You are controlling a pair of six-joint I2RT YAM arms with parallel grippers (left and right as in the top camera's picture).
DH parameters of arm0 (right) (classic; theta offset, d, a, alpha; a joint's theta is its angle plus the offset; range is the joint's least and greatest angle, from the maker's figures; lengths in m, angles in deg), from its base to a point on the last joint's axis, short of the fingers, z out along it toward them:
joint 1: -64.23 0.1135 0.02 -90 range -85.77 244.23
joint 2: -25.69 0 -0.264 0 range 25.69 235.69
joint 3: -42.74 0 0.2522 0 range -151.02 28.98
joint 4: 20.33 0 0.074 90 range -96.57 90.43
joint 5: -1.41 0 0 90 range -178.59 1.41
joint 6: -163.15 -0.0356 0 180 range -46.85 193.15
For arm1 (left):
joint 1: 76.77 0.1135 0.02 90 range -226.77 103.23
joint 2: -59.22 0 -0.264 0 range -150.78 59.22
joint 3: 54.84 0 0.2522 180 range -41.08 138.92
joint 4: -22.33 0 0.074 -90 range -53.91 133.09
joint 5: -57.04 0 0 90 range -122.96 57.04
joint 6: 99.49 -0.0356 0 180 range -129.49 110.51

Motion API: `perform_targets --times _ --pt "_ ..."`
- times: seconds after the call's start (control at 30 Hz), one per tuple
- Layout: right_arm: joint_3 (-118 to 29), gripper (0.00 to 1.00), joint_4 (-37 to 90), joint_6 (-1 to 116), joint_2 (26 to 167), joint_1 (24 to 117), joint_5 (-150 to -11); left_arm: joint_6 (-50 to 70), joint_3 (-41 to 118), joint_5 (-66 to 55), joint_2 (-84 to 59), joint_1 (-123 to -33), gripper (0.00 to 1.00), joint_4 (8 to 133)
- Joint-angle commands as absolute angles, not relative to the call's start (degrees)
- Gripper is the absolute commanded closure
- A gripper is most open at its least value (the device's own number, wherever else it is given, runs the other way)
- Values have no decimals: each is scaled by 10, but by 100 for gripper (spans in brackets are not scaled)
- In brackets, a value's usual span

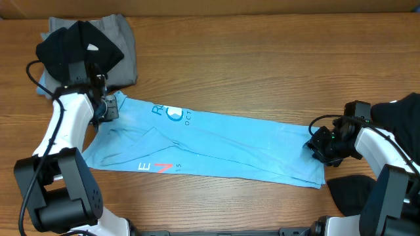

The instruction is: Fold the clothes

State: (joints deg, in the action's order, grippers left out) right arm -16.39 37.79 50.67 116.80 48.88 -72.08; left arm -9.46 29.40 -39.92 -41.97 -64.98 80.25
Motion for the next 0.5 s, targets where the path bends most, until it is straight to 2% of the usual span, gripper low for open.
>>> perform_targets --times 0.0,0.17,0.2,0.33,0.47 --pt "-157 57 374 504 1154 488 -725 -48 336 -407 -407 -644 76 856" --pt "-157 56 374 503 1154 488 -725 -41 345 -364 -407 -644 77 934" --pt "-157 56 374 503 1154 488 -725 -41 345 -366 -407 -644 75 933" --pt "-157 56 373 504 1154 488 -725 -71 340 -345 -408 -644 59 835" --pt "-157 56 365 503 1154 488 -725 -106 320 -306 -412 -646 53 702"
